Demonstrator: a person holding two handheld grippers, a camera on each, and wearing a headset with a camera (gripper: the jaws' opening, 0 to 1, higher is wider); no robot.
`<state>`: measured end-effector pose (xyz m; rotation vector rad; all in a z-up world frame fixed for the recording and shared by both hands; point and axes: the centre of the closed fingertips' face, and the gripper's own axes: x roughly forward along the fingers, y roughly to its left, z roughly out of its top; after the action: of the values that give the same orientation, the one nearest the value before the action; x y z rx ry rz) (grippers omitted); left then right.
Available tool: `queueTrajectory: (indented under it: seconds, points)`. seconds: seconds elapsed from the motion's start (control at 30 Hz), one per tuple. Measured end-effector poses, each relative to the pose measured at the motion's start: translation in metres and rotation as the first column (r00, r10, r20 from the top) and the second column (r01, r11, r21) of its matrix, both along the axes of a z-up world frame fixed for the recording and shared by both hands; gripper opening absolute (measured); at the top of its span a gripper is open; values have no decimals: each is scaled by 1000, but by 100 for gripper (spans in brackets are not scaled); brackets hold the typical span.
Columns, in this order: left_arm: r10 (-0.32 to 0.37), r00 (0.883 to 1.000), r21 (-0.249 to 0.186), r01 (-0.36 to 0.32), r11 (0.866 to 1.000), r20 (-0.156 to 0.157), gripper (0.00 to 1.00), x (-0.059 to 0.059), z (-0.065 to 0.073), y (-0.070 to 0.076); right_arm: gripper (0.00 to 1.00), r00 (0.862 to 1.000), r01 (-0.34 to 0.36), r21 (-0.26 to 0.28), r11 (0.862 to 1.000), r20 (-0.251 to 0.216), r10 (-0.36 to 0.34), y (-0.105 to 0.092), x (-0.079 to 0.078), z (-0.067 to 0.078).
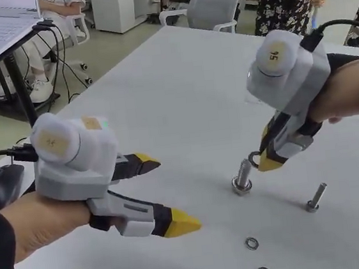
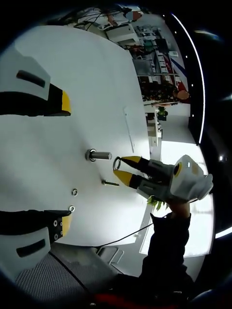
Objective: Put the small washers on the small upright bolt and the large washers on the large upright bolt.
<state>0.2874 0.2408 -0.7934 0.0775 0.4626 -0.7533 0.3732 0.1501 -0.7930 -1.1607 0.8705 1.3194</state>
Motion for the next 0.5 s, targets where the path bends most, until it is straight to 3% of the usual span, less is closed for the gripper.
queueTrajectory:
  seconds: [0.5]
  points:
    - [9, 1000, 1, -9, 1000, -13, 79, -1, -3, 1, 23, 999, -35, -21, 999, -19, 35, 13, 11, -10]
